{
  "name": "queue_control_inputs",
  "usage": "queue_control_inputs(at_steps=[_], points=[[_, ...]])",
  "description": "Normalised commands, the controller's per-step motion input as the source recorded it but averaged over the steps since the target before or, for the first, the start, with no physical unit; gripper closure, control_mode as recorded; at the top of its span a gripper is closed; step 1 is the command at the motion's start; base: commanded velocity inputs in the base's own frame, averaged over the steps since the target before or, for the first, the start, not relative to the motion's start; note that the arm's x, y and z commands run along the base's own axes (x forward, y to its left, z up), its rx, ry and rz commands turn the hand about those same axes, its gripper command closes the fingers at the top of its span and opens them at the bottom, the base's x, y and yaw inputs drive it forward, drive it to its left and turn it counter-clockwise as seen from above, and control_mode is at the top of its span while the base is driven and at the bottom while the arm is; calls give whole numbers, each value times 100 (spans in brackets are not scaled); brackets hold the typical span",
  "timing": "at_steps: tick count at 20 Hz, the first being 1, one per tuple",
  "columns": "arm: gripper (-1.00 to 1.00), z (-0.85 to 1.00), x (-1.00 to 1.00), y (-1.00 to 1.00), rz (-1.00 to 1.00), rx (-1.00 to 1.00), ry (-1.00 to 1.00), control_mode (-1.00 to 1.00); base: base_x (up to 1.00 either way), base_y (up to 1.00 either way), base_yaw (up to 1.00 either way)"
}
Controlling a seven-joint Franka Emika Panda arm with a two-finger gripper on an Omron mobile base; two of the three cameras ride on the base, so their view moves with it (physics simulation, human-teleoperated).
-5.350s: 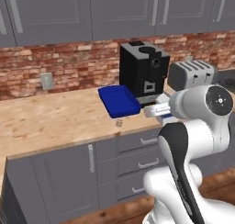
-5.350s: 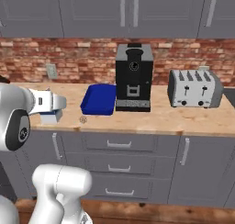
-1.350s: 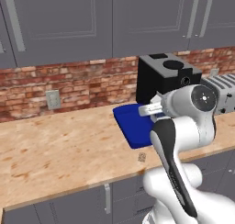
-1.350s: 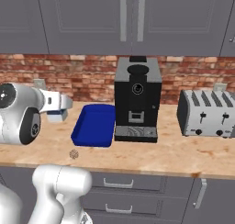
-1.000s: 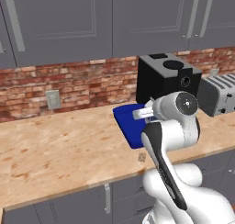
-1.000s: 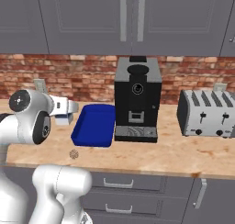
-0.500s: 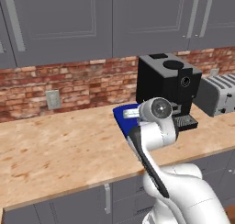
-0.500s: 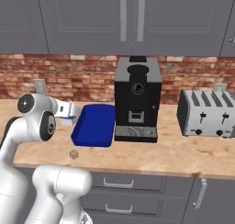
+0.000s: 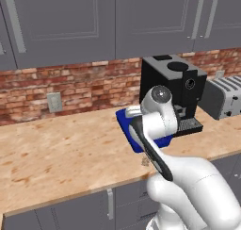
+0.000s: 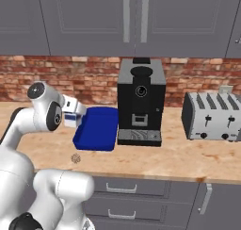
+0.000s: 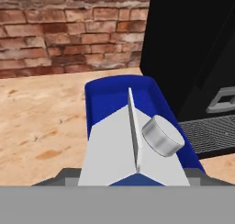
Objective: Take out the milk from the fridge and place it on the tray on the counter. Then take the sugar cube near the tray and place it in the tray.
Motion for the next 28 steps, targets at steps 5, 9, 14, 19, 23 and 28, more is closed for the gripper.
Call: queue_control_inputs(at_steps=[5, 9, 14, 19, 23, 28], points=[[100, -24, 20, 0, 0, 0, 0, -100, 0, 0, 0], [100, -24, 31, 0, 0, 0, -2, -100, 0, 0, 0], [100, -19, 41, -2, 0, 0, -1, -100, 0, 0, 0], [100, -19, 37, 0, 0, 0, 5, -100, 0, 0, 0], [100, -16, 22, -1, 0, 0, -3, -100, 0, 0, 0], [100, -9, 19, -7, 0, 0, -1, -100, 0, 0, 0]])
